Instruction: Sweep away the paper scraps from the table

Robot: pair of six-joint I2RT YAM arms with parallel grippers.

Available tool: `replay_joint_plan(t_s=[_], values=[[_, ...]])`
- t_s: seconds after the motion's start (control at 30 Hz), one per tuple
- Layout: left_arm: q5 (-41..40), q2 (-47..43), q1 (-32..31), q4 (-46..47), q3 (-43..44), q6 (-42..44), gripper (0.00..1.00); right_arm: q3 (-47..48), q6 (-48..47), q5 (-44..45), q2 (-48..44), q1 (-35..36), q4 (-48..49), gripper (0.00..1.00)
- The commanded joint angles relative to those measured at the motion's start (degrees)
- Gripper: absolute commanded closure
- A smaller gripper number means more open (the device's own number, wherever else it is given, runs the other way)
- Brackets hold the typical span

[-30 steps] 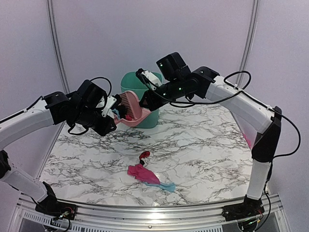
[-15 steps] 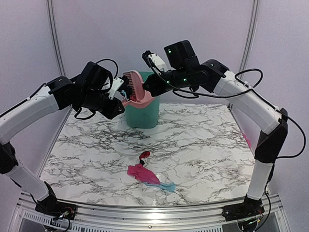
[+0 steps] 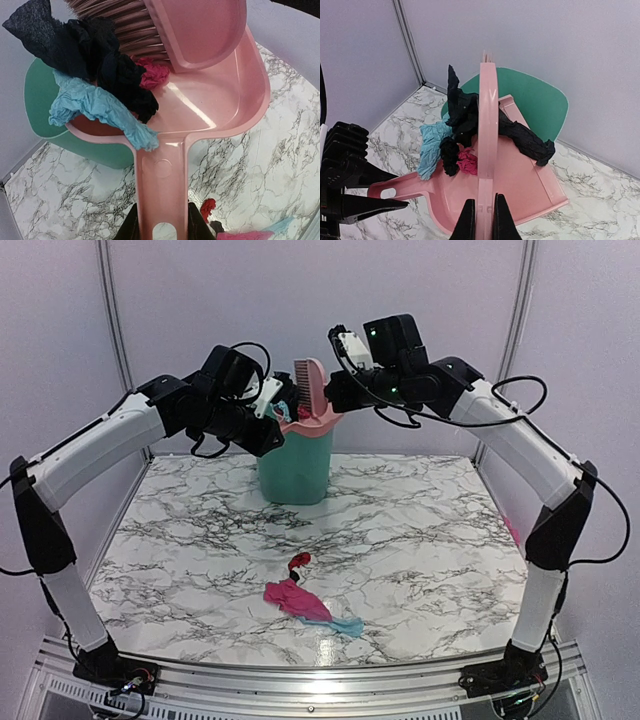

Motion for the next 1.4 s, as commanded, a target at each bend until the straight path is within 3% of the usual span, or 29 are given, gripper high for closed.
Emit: replay_joint_plan(t_s=[0.0,0.43,0.87,1.37], values=[[3.4,3.1,2.2,4.4,6.6,-0.1,1.00,3.1,-0.8,1.9,2.5,-1.9,3.4,1.00],[11.5,11.1,6.6,4.7,15.5,-7.3,1.00,7.5,-2.3,2.5,7.4,-3.7,9.4,1.00],[14.3,13.6,9.1,4.9,14.9,-15.3,1.00,7.7,-0.7,1.3,7.3,-4.0,11.3,1.00],[25.2,15.2,11.4,12.5,14.5,-29.7,1.00,8.0,3.8,2.3,6.0,-4.0,12.0,1.00]])
